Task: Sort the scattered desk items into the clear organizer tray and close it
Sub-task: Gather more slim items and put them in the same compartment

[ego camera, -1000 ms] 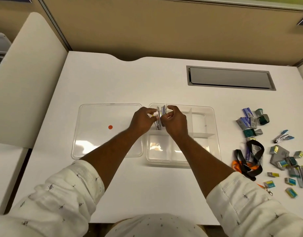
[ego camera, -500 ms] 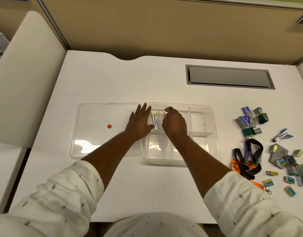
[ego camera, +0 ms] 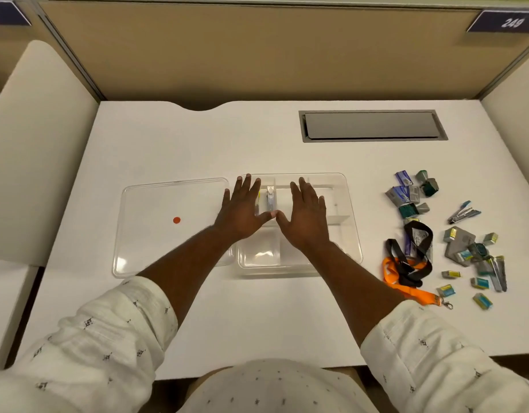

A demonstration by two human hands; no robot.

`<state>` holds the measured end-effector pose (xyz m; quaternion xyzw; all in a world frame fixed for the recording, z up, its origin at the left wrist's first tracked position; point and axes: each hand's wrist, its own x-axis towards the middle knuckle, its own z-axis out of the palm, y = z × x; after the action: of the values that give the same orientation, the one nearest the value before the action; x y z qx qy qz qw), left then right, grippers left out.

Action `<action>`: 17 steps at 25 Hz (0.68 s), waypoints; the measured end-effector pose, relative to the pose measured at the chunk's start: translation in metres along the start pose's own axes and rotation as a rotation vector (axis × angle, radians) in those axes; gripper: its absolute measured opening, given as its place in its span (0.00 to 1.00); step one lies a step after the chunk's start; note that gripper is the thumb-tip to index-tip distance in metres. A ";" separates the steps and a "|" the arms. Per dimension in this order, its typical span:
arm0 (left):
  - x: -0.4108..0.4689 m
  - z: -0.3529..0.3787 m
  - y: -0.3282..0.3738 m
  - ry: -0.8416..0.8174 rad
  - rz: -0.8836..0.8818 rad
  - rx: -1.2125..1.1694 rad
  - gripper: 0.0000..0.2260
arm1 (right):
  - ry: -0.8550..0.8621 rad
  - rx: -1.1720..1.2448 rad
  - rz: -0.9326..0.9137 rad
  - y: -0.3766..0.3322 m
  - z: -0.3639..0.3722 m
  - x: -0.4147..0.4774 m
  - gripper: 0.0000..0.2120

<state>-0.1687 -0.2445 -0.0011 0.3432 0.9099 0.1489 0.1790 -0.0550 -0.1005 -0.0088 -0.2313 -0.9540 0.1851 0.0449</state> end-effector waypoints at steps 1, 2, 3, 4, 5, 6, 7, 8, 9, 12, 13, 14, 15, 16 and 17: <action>-0.001 0.001 0.007 0.001 0.008 0.011 0.43 | 0.000 -0.015 -0.005 0.007 -0.003 -0.005 0.38; 0.000 0.001 0.010 0.002 0.011 0.017 0.43 | -0.004 -0.026 -0.006 0.011 -0.004 -0.007 0.39; 0.000 0.002 0.017 0.001 0.023 0.027 0.44 | -0.003 -0.031 0.002 0.019 -0.007 -0.011 0.39; -0.001 0.004 0.025 0.000 0.041 0.034 0.44 | -0.001 -0.032 0.010 0.027 -0.010 -0.016 0.40; -0.001 0.006 0.032 0.002 0.057 0.037 0.45 | -0.001 -0.028 0.015 0.035 -0.013 -0.019 0.40; -0.001 0.009 0.041 0.006 0.073 0.041 0.45 | 0.000 -0.022 0.018 0.044 -0.017 -0.023 0.41; -0.002 0.012 0.052 0.009 0.079 0.041 0.44 | 0.001 -0.018 0.017 0.054 -0.020 -0.027 0.41; -0.002 0.015 0.063 0.013 0.078 0.042 0.44 | 0.000 -0.016 0.012 0.064 -0.024 -0.030 0.41; -0.003 0.021 0.074 0.016 0.074 0.043 0.43 | 0.002 -0.013 0.005 0.076 -0.029 -0.034 0.41; -0.004 0.036 0.114 0.038 0.060 0.043 0.42 | 0.009 0.009 -0.008 0.112 -0.046 -0.042 0.40; -0.002 0.040 0.127 0.043 0.054 0.034 0.42 | 0.010 0.017 -0.010 0.123 -0.052 -0.044 0.40; 0.000 0.044 0.139 0.044 0.047 0.024 0.41 | 0.009 0.024 -0.010 0.135 -0.057 -0.045 0.40; 0.003 0.049 0.155 0.044 0.041 0.017 0.41 | 0.009 0.031 -0.009 0.150 -0.063 -0.047 0.39; 0.006 0.055 0.170 0.043 0.037 0.009 0.40 | 0.014 0.039 -0.009 0.166 -0.069 -0.048 0.38; 0.011 0.061 0.186 0.040 0.037 -0.001 0.39 | 0.026 0.047 -0.007 0.183 -0.076 -0.049 0.38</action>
<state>-0.0440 -0.0946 0.0151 0.3568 0.9068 0.1594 0.1580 0.0791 0.0527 -0.0070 -0.2292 -0.9496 0.2043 0.0633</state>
